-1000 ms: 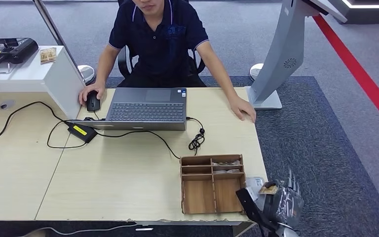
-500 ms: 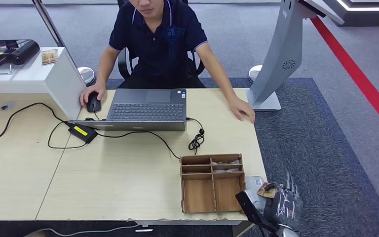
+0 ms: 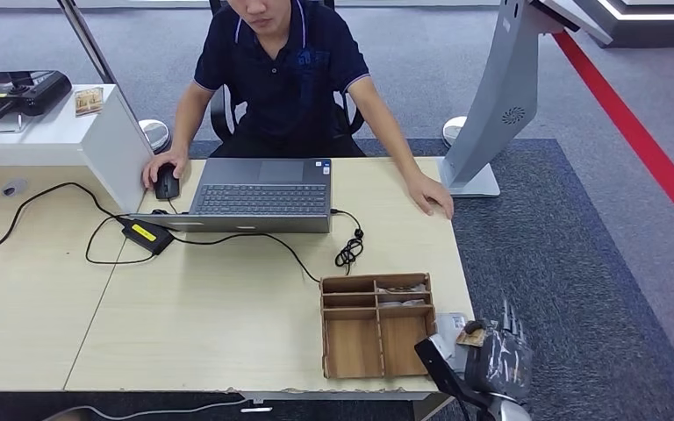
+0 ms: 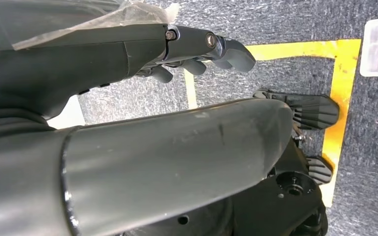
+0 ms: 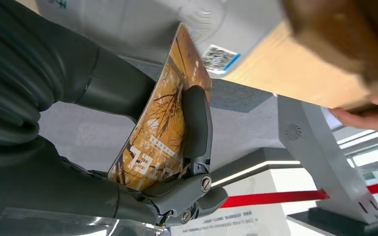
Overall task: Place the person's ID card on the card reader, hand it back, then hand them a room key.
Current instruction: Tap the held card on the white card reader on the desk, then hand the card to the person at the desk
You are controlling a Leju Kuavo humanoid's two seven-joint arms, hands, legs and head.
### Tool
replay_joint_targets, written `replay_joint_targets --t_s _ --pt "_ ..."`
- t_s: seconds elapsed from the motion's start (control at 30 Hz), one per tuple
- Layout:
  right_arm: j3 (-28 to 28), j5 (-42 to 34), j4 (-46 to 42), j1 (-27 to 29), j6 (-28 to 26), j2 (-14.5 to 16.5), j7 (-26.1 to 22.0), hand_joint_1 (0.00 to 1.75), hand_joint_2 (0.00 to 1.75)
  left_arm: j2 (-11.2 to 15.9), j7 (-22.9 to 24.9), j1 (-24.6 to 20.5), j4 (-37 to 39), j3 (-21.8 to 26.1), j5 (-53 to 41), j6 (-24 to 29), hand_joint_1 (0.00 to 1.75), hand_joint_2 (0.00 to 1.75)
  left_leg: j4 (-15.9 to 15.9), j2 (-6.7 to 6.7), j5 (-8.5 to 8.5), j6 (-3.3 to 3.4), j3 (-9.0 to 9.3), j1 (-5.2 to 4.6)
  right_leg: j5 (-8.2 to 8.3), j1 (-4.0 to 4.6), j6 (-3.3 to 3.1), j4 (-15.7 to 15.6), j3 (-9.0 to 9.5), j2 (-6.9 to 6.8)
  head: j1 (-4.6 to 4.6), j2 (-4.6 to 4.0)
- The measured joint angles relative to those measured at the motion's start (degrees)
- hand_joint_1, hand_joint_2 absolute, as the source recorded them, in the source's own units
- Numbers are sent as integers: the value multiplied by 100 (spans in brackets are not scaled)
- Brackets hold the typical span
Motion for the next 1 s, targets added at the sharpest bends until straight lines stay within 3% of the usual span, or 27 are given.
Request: replay_joint_targets --t_s 0.27,0.47,0.7,1.0 --pt "-169 -176 -595 -71 -4 361 -936 175 175 0 0 0 1 -2 -31 -11 0 0 0 -1 1 -2 -18 1 -1 1 0 4 -16 0 0 1" --pt "-186 -295 -1028 -123 -5 545 -1116 175 175 1 0 1 1 -3 -58 -27 0 0 0 -1 1 -2 -29 0 -1 0 0 5 -22 0 0 1" --pt "188 -460 -1767 -427 -2 716 -853 175 175 15 0 -7 3 -19 -162 -120 0 0 0 -1 2 -2 -31 0 -1 0 0 6 -25 -1 1 1" --pt "613 -680 -2210 -654 7 1033 -1421 175 175 15 0 -13 3 -30 -210 -124 0 0 0 -1 2 -3 -33 3 -2 3 -1 8 -29 -1 0 0"
